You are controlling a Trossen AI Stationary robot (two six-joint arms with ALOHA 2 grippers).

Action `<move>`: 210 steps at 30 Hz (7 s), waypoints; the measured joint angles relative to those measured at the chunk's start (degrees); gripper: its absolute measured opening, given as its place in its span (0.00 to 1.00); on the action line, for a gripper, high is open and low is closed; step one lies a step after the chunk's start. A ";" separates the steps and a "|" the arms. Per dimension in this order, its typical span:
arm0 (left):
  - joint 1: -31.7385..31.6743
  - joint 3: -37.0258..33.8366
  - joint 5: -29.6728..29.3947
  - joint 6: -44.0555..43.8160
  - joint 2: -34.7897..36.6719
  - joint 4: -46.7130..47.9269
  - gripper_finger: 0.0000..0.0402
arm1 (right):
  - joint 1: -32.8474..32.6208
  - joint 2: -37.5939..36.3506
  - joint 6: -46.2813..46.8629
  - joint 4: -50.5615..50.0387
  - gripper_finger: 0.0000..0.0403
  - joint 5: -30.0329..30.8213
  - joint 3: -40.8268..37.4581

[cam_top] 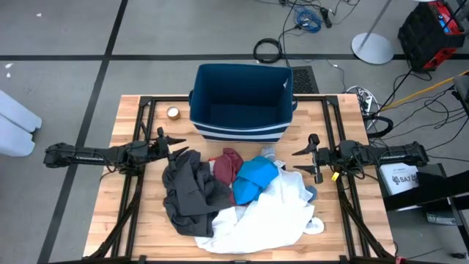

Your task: Sort clothes

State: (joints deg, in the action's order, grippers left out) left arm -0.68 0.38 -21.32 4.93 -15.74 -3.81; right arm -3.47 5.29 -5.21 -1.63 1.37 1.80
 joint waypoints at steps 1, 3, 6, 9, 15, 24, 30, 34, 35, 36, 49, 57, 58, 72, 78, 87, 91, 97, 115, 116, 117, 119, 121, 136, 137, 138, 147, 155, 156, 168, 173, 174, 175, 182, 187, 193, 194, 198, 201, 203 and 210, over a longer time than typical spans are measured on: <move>0.00 0.00 0.00 0.00 0.00 0.00 0.40 | 0.00 -0.01 0.00 0.02 0.52 0.00 0.00; 0.01 0.00 0.00 0.00 0.01 0.00 0.40 | -0.01 0.01 0.02 0.00 0.52 0.00 0.00; 0.01 0.00 0.00 0.00 0.01 0.02 0.40 | -0.01 -0.02 0.02 0.01 0.52 0.00 0.01; 0.00 0.00 0.00 0.00 0.00 0.00 0.40 | -0.01 0.01 0.02 0.02 0.52 0.00 0.00; 0.00 0.00 0.00 0.00 -0.01 0.01 0.40 | 0.00 0.01 0.02 0.02 0.52 0.02 0.01; 0.00 0.00 0.00 0.00 0.00 0.00 0.40 | -0.01 0.01 -0.26 0.23 0.52 0.00 0.02; 0.01 0.00 0.00 0.00 0.01 0.00 0.40 | -0.01 -0.02 -0.22 7.12 0.52 0.00 0.00; 0.01 0.00 -0.04 0.14 -0.01 0.00 0.40 | -0.01 -0.04 -2.30 19.76 0.52 0.04 0.00; 0.01 0.00 -0.12 0.34 0.00 -0.05 0.40 | -0.01 -0.04 -2.54 22.53 0.52 0.44 0.00; 0.01 0.00 -0.20 0.19 -0.01 -0.09 0.40 | -0.01 -0.04 -1.89 24.76 0.52 1.30 0.01; 0.01 0.00 1.99 -22.07 0.01 -4.88 0.40 | 0.14 4.82 16.93 25.67 0.52 18.48 0.02; -0.03 0.94 2.74 -26.16 0.01 -13.77 0.40 | 0.14 11.32 19.33 28.28 0.52 21.27 2.06; -0.03 1.89 3.53 -24.77 0.01 -14.76 0.40 | 0.14 12.22 19.19 28.28 0.52 21.27 2.91; 0.08 25.44 10.97 -17.57 -5.49 6.17 0.40 | 0.10 30.17 15.40 21.49 0.52 12.51 18.45; 1.12 31.08 12.07 -16.36 -15.20 7.09 0.40 | -1.27 37.68 18.16 21.44 0.52 4.88 21.87; 9.55 36.59 8.67 -16.00 -29.77 7.06 0.40 | -6.96 44.47 22.62 20.66 0.52 0.57 24.67; 13.72 40.09 8.30 -14.25 -35.17 7.10 0.40 | -10.17 46.93 26.30 17.11 0.52 -4.21 26.09; 16.64 43.80 8.24 -8.61 -39.69 7.24 0.40 | -15.59 53.95 24.87 13.05 0.52 -4.35 29.13; 17.34 43.82 9.53 -12.02 -40.12 7.74 0.40 | -19.90 78.46 22.72 -30.61 0.52 -4.65 62.10; 17.34 43.82 9.53 -12.02 -40.14 7.86 0.40 | -19.93 79.39 22.71 -31.86 0.52 -4.75 62.95; 17.34 43.82 9.54 -11.97 -40.13 7.85 0.40 | -19.94 80.24 22.72 -33.02 0.52 -4.74 63.49; 17.32 43.82 10.24 -11.63 -40.12 8.15 0.40 | -19.90 81.33 23.18 -34.77 0.52 -5.27 63.67; 17.32 43.82 10.47 -11.46 -40.12 8.79 0.40 | -19.64 81.71 23.40 -35.39 0.52 -5.88 63.29; 17.32 43.82 10.45 -8.50 -40.14 10.97 0.40 | -18.92 84.43 27.15 -39.64 0.52 -2.74 61.11; 17.32 43.82 10.45 -8.50 -40.14 10.99 0.40 | -18.92 84.82 27.65 -39.74 0.52 -2.69 61.11; 17.32 43.82 10.45 -8.50 -40.14 10.93 0.40 | -18.94 85.18 28.17 -40.09 0.51 -2.60 61.11; 17.32 43.82 10.45 -8.52 -40.14 11.36 0.40 | -19.14 87.34 29.98 -41.05 0.16 -2.71 61.07; 17.32 43.82 10.45 -8.91 -40.14 12.32 0.40 | -19.48 82.78 29.50 -40.97 0.01 -2.77 64.61; 17.32 43.82 10.45 -8.93 -40.14 12.35 0.40 | -19.75 81.86 29.48 -41.62 0.00 -2.73 65.93; 17.32 43.82 10.16 -9.03 -40.14 12.04 0.40 | -26.37 68.87 22.34 -43.46 0.00 8.85 80.49; 17.32 43.82 10.02 -9.09 -40.14 11.45 0.40 | -29.88 62.37 15.56 -39.31 0.00 16.92 81.83; 17.32 43.82 10.04 -9.09 -40.14 11.09 0.40 | -30.55 61.12 13.84 -37.84 0.00 18.68 81.83; 17.31 43.82 10.53 -9.13 -40.14 10.63 0.40 | -31.18 59.96 12.34 -36.47 0.00 20.60 81.83; 17.32 43.80 25.27 -9.09 -40.14 2.90 0.40 | -33.56 54.91 5.98 -34.20 0.00 32.01 81.88; 17.32 43.80 28.40 -9.10 -40.62 0.81 0.40 | -33.55 54.20 3.83 -33.28 0.00 33.24 81.88; 17.32 43.80 27.02 -9.51 -43.42 -1.99 0.40 | -33.43 56.29 3.84 -33.20 0.00 33.29 81.88; 17.32 43.80 26.92 -9.72 -44.69 -3.47 0.40 | -33.22 56.52 3.84 -33.13 0.00 33.62 81.88; 17.32 43.80 27.91 -10.16 -51.51 -8.78 0.40 | -32.84 56.89 4.62 -33.05 0.00 37.59 81.88; 17.32 43.78 28.36 -10.14 -56.41 -9.45 0.40 | -32.62 56.90 4.69 -32.83 0.00 38.03 81.88; 17.45 43.77 29.23 -10.18 -59.40 -11.45 0.40 | -32.23 56.88 4.71 -32.87 0.00 39.03 81.88; 20.51 43.76 37.56 -7.29 -65.68 -22.83 0.40 | -30.21 56.88 5.03 -33.00 0.00 40.79 81.88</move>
State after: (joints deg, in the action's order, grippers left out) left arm 19.83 44.14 16.24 -2.37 -81.42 -26.64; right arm -33.68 62.17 -0.18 -34.63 42.15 83.68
